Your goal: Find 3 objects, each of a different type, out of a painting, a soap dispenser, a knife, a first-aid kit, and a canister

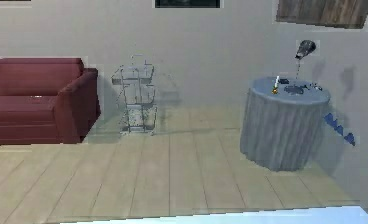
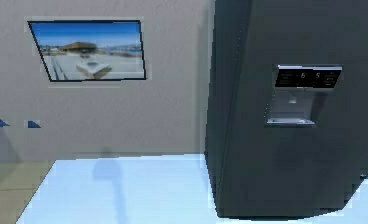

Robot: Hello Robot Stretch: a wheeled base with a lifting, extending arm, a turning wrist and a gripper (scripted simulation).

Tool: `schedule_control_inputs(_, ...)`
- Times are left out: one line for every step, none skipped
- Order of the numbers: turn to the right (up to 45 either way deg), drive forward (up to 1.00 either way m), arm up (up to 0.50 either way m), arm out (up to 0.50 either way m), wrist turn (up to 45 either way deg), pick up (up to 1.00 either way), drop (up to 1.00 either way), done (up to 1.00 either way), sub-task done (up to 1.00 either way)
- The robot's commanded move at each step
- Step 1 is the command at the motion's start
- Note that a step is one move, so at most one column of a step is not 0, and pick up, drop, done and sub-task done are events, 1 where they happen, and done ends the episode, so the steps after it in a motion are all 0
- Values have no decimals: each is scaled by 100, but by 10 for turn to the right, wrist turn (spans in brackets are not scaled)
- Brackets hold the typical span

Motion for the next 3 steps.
schedule_control_inputs(30,0,0,0,0,0,0,0,0)
schedule_control_inputs(0,100,0,0,0,0,0,0,0)
schedule_control_inputs(0,100,0,0,0,0,0,0,0)
